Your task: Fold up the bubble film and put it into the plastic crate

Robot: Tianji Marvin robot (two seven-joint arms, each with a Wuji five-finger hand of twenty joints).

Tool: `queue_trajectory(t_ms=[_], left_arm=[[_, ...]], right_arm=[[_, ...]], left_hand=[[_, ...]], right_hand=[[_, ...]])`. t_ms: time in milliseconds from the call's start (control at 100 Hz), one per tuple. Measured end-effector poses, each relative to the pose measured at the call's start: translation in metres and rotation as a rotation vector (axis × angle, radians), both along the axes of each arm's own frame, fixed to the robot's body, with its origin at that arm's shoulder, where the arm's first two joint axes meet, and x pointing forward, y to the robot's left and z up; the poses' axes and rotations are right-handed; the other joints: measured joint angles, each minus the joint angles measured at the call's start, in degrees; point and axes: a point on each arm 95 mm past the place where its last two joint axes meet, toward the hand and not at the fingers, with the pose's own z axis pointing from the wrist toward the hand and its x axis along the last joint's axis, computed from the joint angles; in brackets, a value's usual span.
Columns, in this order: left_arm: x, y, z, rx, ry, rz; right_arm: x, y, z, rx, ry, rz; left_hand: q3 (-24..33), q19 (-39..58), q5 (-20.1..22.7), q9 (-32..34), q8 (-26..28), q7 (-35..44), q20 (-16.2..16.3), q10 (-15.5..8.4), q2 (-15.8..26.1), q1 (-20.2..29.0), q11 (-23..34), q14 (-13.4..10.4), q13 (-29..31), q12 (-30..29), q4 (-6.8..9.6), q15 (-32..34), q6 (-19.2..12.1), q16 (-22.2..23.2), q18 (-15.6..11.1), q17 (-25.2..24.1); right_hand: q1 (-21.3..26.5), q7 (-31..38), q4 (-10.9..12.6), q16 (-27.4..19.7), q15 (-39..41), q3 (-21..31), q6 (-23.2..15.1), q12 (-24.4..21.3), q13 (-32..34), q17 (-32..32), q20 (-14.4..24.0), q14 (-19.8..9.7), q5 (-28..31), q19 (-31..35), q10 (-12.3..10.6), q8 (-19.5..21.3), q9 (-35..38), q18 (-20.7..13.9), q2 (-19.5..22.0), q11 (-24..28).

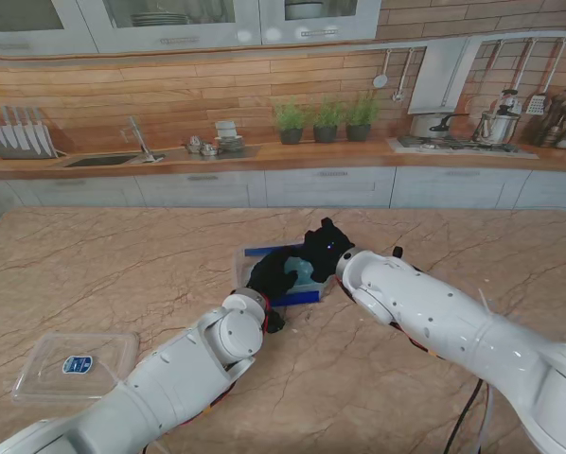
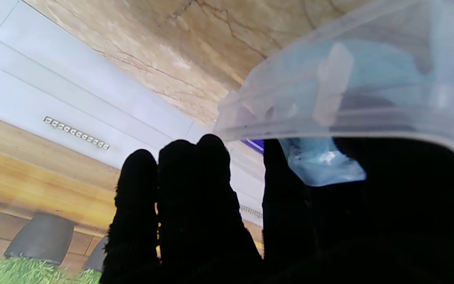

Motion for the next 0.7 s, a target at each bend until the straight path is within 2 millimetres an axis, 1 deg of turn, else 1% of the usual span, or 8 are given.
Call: queue_trajectory(t_ms=[170,340,380,400,450,490,600,700], left_arm=[[0.0,0.0,-0.001,0.029,-0.014,-0.012],[0.001,0.0,-0.001,0.037,-0.019,-0.018],[0.001,0.0,-0.001,0.039,-0.02,-0.019],[0.001,0.0,-0.002,0.04,-0.02,-0.019],[0.001,-0.001,-0.002,0.043,-0.02,-0.02],[0.001,-0.001,-0.002,0.045,-0.02,-0.02],[0.001,-0.001,-0.002,0.046,-0.02,-0.019],[0.001,-0.001,-0.002,0.048,-0.019,-0.02]], right_arm=[[-0.003,-0.001,0.009,0.045,-0.023,0.008],[-0.004,-0.001,0.017,0.087,-0.042,0.004],[-0.004,-0.002,0.018,0.098,-0.047,0.007],[-0.005,-0.002,0.018,0.104,-0.051,0.01],[-0.005,-0.001,0.019,0.117,-0.06,0.019],[-0.005,-0.001,0.019,0.125,-0.065,0.025],[-0.004,-0.002,0.016,0.143,-0.054,0.023],[-0.003,-0.002,0.014,0.152,-0.054,0.02]], left_hand=[[0.0,1.11,0.3,0.0,0.0,0.02,0.26,0.01,0.0,-2.52,0.0,0.29,0.0,0.0,0.0,0.16,0.0,0.01,0.29,-0.05],[0.0,1.49,0.33,0.0,0.0,0.02,0.59,0.23,0.01,-2.79,0.0,0.49,0.0,0.0,0.01,0.16,0.0,0.02,0.66,-0.05],[0.0,1.5,0.33,0.0,0.0,0.02,0.59,0.22,0.01,-2.92,0.0,0.5,0.0,0.0,0.01,0.16,0.0,0.02,0.66,-0.05],[0.0,1.5,0.33,0.0,0.0,0.02,0.59,0.22,0.01,-2.98,0.0,0.5,0.0,0.0,0.0,0.16,0.0,0.02,0.66,-0.05],[-0.04,1.52,0.33,0.0,0.0,0.02,0.59,0.23,0.02,-3.13,0.0,0.51,0.0,0.0,0.0,0.16,0.0,0.02,0.66,-0.05],[-0.05,1.53,0.34,0.0,0.0,0.02,0.59,0.23,0.02,-3.16,0.0,0.51,0.0,0.0,0.0,0.16,0.0,0.02,0.66,-0.05],[-0.07,1.55,0.94,0.0,0.0,0.02,0.59,0.23,0.02,-3.17,0.0,0.51,0.0,0.0,0.0,0.16,0.0,0.03,0.66,-0.05],[-0.13,1.55,0.95,0.0,0.0,0.02,0.59,0.23,0.04,-3.17,0.0,0.51,0.0,0.0,0.01,0.16,0.0,0.02,0.67,-0.05]], right_hand=[[0.04,-0.98,-0.13,-0.63,-0.69,-1.77,0.03,-0.15,-0.07,0.0,0.01,-0.55,-0.82,0.03,-0.55,1.39,-0.12,-0.22,0.0,-0.9],[-0.55,-1.47,-0.34,-0.69,-0.71,-2.49,0.03,-0.46,-0.24,0.0,0.01,-0.76,-1.6,0.03,-0.56,2.24,-0.74,-0.26,0.0,-1.37],[-0.55,2.01,-0.34,-0.8,-0.71,-2.46,-0.52,-0.48,-0.24,0.02,0.01,-0.77,-1.6,0.03,-0.57,1.02,-0.74,-0.26,0.0,-1.37],[-0.32,4.93,-1.42,-1.11,-0.71,-2.43,-1.97,-0.49,-0.24,0.09,0.01,-0.77,-1.6,0.03,-0.58,-0.69,-0.73,-0.26,0.0,-1.37],[1.83,11.4,-2.93,-1.38,-0.71,-2.33,-4.37,-0.54,0.06,0.69,0.01,-0.84,-1.6,0.03,-0.68,-3.47,-0.31,-0.33,0.0,-1.38],[3.2,13.82,-3.02,-1.41,-0.71,-2.07,-5.58,-0.7,0.55,0.86,0.01,-0.84,-0.91,0.03,-0.92,-4.03,0.49,-0.34,0.07,-1.44],[4.65,15.27,-3.2,-1.48,-0.71,-0.97,-6.26,-1.13,0.61,1.53,0.01,-1.02,0.1,0.03,-1.33,-4.25,1.03,-0.43,2.28,-1.48],[6.02,15.29,-3.21,-1.94,-0.71,-0.54,-6.26,-1.15,0.62,2.1,0.01,-1.05,0.1,0.03,-1.34,-5.11,1.03,-0.45,2.35,-1.49]])
